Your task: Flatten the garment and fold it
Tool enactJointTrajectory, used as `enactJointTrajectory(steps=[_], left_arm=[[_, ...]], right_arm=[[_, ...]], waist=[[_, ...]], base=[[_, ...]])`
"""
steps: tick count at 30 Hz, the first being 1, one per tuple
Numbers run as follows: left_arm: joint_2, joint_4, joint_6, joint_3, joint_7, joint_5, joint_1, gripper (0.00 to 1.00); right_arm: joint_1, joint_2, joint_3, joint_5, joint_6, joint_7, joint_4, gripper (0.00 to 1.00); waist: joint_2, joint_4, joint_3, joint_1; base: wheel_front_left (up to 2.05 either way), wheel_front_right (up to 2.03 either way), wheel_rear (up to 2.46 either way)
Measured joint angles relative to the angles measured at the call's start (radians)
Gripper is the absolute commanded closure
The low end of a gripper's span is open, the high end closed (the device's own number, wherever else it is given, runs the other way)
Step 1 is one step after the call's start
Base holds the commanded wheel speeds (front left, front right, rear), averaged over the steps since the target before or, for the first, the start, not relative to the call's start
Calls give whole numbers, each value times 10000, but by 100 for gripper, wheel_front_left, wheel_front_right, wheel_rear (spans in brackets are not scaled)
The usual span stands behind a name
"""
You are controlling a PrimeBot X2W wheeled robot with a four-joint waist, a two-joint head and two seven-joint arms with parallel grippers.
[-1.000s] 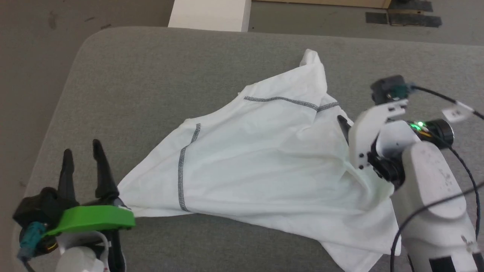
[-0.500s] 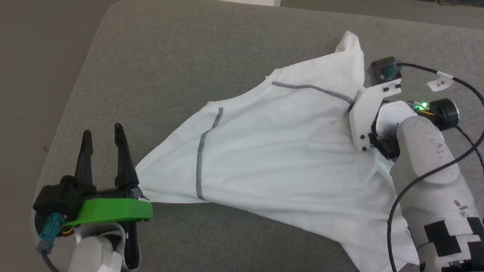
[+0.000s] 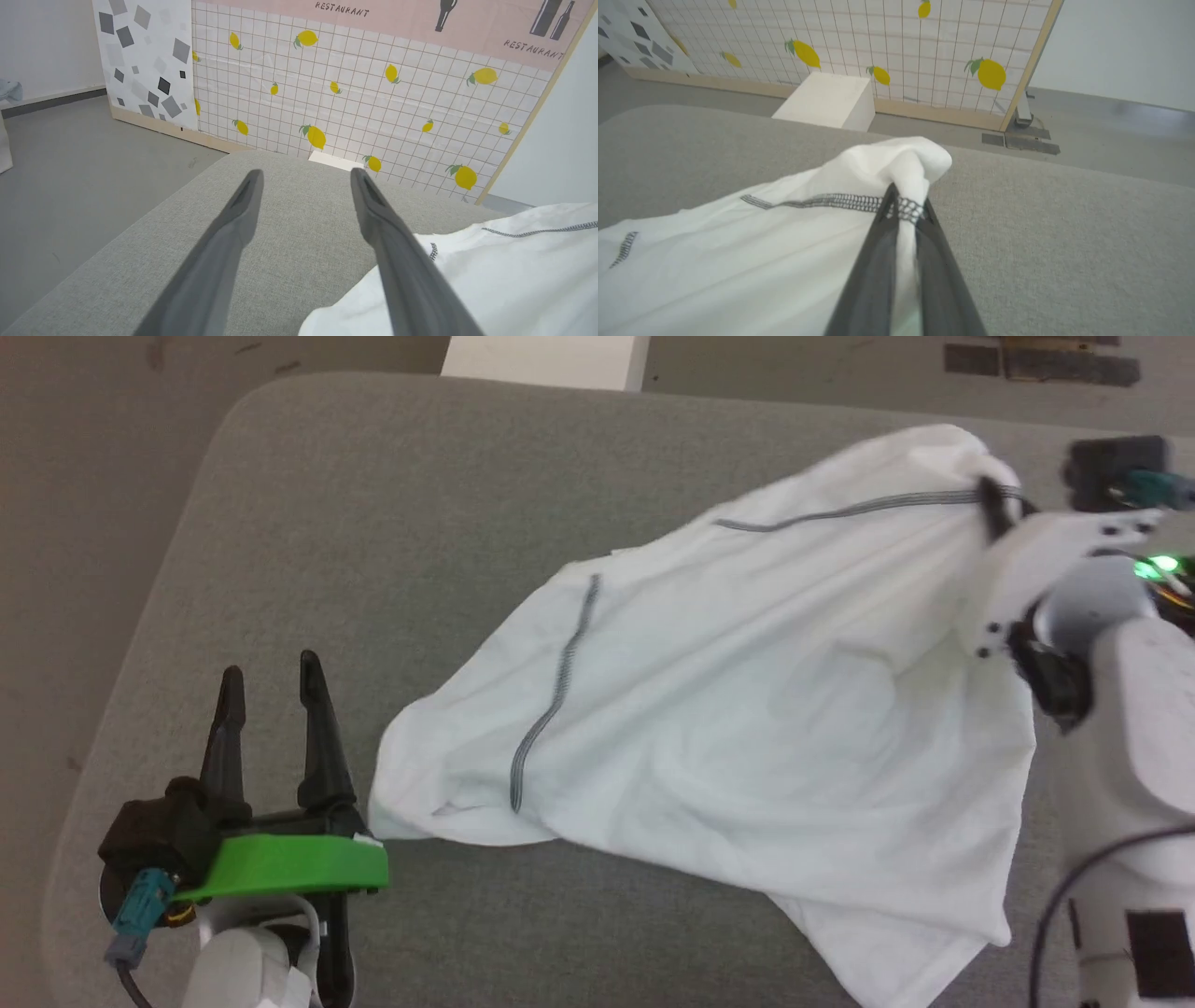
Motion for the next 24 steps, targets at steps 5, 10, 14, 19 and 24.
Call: enactJointTrajectory(steps=[5, 10, 14, 19, 24], left_arm=[[-10, 25, 21, 8, 0, -15, 280, 0], [-13, 33, 38, 48, 0, -46, 489, 0], [-17, 157, 44, -33, -2, -107, 532, 0], [-21, 566, 17, -104, 0, -234, 514, 0], [59, 899, -198, -428, 740, -433, -100, 0]], right_arm=[[2313, -59, -1060, 50, 0, 903, -3312, 100], [5255, 232, -1889, 117, 0, 2663, -7091, 100], [8184, 313, -1411, 2052, -2, 5311, -8151, 100], [8370, 357, -1475, 3114, -2, 4832, -7682, 0], [7484, 345, -2759, 3321, -2, 2721, -7572, 0]], waist=[[0, -436, -368, 0], [0, -876, -639, 0], [0, -1297, -768, 0], [0, -1515, -734, 0], [0, -1664, -725, 0]], base=[[0, 0, 0], [0, 0, 0], [0, 0, 0], [0, 0, 0], [0, 0, 0]])
